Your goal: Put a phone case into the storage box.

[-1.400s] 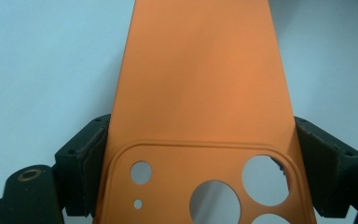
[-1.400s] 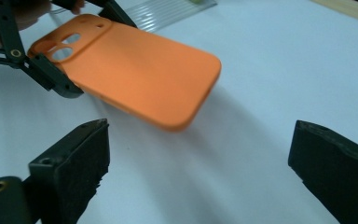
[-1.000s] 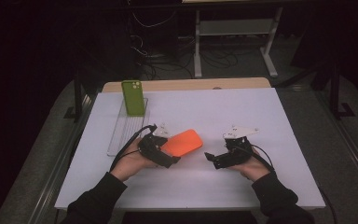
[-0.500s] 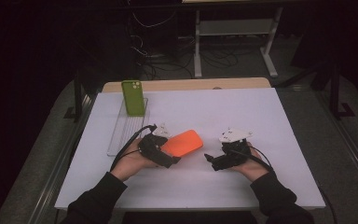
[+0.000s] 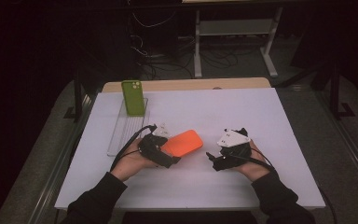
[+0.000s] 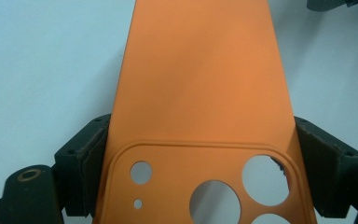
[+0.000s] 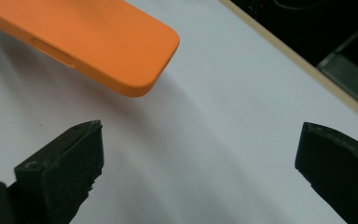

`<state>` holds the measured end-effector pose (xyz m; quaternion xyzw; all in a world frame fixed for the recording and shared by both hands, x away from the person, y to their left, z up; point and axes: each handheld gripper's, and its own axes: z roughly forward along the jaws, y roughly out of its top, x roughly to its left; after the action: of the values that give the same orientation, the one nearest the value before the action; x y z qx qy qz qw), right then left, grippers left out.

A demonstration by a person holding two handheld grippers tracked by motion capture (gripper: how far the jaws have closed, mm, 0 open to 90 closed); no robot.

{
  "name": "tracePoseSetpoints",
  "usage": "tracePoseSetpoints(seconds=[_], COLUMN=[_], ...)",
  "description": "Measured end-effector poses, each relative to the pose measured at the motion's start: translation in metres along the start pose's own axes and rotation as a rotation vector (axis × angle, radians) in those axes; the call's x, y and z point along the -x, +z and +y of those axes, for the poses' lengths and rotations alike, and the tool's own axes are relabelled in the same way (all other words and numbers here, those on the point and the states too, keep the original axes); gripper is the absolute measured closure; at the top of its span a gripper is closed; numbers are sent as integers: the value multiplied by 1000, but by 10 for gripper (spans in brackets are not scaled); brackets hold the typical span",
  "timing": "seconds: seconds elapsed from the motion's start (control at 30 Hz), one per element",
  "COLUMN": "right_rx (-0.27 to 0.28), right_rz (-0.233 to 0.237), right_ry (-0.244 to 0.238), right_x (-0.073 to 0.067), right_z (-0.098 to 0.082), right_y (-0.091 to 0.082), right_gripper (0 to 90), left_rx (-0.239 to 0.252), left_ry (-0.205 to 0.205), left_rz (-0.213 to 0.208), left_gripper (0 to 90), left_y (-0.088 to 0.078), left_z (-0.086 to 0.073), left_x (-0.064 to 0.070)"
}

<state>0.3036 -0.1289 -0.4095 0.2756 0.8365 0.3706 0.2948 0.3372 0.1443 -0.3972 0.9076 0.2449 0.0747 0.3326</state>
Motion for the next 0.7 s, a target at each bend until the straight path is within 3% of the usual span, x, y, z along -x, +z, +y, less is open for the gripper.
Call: tracePoseSetpoints(seconds=[0.23, 0.3, 0.33, 0.53, 0.57, 0.6, 0.7], right_rx=[5, -3, -3, -4, -2, 1, 0], right_rz=[-66, -86, -103, -143, -147, -164, -182], right_ry=[-133, -180, -232, -350, -357, -374, -413], right_x=[-11, -15, -15, -26, -28, -29, -34], right_z=[2, 1, 1, 2, 2, 2, 1], right_y=[0, 0, 1, 2, 2, 2, 4], right_gripper=[3, 3, 3, 3, 3, 4, 4], left_rx=[0, 0, -1, -9, -10, 19, 15], left_ry=[1, 8, 25, 28, 30, -4, 4], left_rz=[2, 6, 8, 6, 4, 4, 4], left_gripper=[153, 153, 153, 153, 153, 153, 153], left_y=[0, 0, -1, -1, -1, 1, 1], left_z=[0, 0, 0, 0, 0, 0, 0], left_x=[0, 0, -1, -1, -1, 2, 2])
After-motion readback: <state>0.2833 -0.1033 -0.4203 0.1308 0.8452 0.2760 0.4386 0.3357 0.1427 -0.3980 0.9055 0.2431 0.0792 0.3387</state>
